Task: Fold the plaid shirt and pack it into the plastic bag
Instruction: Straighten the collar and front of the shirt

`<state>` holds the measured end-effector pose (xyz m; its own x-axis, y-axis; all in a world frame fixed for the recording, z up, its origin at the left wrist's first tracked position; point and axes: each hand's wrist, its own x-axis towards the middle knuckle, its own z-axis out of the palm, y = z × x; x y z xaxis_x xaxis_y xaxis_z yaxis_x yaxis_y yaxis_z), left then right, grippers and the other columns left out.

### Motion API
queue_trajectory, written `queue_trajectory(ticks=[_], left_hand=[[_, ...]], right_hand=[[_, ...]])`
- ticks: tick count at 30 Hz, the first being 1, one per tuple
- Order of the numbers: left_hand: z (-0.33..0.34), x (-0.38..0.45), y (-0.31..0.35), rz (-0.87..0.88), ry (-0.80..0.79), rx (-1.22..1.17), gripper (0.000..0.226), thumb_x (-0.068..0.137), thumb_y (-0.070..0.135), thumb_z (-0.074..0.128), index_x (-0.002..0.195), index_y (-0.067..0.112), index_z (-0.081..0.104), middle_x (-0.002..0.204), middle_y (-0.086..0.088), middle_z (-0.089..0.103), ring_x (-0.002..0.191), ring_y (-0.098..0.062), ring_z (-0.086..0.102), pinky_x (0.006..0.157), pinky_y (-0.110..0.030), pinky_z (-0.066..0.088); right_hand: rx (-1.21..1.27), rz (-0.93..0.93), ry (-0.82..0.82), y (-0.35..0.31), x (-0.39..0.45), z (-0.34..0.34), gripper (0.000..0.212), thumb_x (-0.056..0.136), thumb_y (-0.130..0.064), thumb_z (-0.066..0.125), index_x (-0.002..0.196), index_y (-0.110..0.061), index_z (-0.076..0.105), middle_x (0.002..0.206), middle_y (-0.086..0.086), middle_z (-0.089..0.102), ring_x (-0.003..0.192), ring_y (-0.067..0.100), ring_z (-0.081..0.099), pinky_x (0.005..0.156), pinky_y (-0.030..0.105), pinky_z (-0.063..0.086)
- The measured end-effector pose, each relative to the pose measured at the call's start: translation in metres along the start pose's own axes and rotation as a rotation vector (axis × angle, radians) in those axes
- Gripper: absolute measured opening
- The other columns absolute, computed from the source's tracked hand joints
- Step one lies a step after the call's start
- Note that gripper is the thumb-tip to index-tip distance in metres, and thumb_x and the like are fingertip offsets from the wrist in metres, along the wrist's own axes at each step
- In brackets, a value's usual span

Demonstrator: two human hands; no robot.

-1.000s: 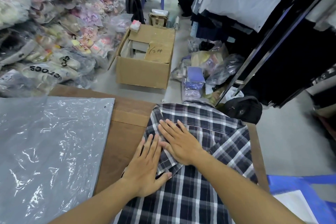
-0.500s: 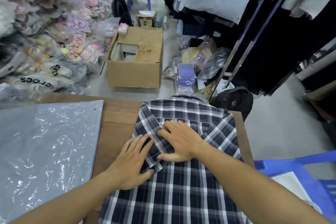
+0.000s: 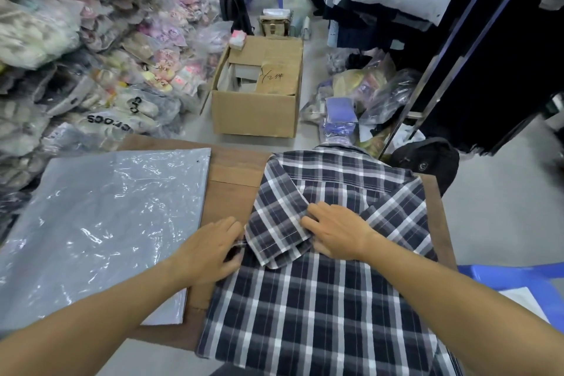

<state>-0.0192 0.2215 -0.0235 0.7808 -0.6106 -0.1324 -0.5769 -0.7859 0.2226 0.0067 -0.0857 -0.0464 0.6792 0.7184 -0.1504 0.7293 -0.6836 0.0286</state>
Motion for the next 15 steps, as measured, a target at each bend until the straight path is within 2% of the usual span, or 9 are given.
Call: queue_trajectory(ticks=[3,6,8,11,15], left_hand=[[0.003,0.005,-0.002,-0.024,0.004,-0.050,0.025,0.089,0.027,0.057,0.085,0.027,0.033,0.082,0.009,0.041,0.068,-0.012,0.041,0.060,-0.026,0.034],[0.008,0.007,-0.003,-0.047,-0.021,-0.087,0.011,0.089,0.024,0.054,0.086,0.021,0.045,0.084,0.006,0.050,0.070,-0.013,0.046,0.059,-0.028,0.041],[0.010,0.008,-0.005,-0.079,-0.031,-0.109,0.005,0.087,0.020,0.054,0.084,0.018,0.050,0.083,0.003,0.054,0.068,-0.014,0.048,0.057,-0.028,0.043],[0.008,0.005,-0.009,-0.174,-0.032,-0.139,0.011,0.082,0.016,0.055,0.079,0.021,0.045,0.078,0.004,0.052,0.064,-0.018,0.049,0.055,-0.033,0.044],[0.010,0.001,-0.011,-0.188,-0.003,-0.161,0.021,0.080,0.012,0.055,0.079,0.024,0.038,0.078,0.006,0.046,0.062,-0.021,0.049,0.051,-0.035,0.041]], right_hand=[[0.008,0.019,-0.012,0.000,-0.002,-0.002,0.043,0.086,-0.037,0.062,0.121,-0.014,0.051,0.111,0.007,0.056,0.084,0.023,0.056,0.067,0.037,0.056],[0.035,0.089,0.039,-0.001,-0.003,-0.001,0.044,0.083,-0.030,0.074,0.114,-0.016,0.046,0.099,0.005,0.057,0.071,0.020,0.055,0.055,0.033,0.053],[0.036,0.103,0.038,0.000,-0.004,0.001,0.051,0.075,-0.017,0.082,0.108,-0.017,0.044,0.092,0.004,0.056,0.063,0.018,0.051,0.048,0.031,0.049],[0.006,0.116,0.032,0.003,-0.007,0.003,0.063,0.062,0.003,0.084,0.103,-0.018,0.041,0.087,0.005,0.056,0.062,0.019,0.049,0.047,0.029,0.042],[-0.008,0.182,0.045,0.010,-0.010,0.004,0.058,0.058,0.014,0.078,0.097,-0.014,0.046,0.084,0.006,0.052,0.064,0.020,0.043,0.050,0.029,0.034]])
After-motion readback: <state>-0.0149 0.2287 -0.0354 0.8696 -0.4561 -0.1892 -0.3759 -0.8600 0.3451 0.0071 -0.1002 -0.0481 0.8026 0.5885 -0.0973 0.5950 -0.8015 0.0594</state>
